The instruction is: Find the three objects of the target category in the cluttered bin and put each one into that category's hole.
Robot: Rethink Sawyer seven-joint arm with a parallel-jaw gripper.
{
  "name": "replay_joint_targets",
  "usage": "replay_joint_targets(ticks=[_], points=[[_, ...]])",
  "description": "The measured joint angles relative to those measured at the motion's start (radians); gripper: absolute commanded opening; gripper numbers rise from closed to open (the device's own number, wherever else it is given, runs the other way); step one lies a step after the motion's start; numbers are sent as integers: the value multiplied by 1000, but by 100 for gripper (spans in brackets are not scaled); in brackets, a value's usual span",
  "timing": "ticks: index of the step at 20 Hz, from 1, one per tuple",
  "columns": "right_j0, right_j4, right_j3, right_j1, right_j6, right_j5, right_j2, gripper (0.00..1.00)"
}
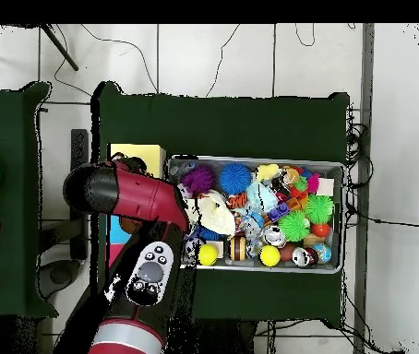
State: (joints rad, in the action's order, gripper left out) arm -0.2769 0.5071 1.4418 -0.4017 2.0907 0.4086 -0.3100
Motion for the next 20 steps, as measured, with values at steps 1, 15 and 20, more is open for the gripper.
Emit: replay_joint_targets(ticks=[1,15,20], points=[[7,0,5,0,0,-12,14,0],[18,0,27,4,0,-51,41,0],[17,-1,27,2,0,-15,41,0]])
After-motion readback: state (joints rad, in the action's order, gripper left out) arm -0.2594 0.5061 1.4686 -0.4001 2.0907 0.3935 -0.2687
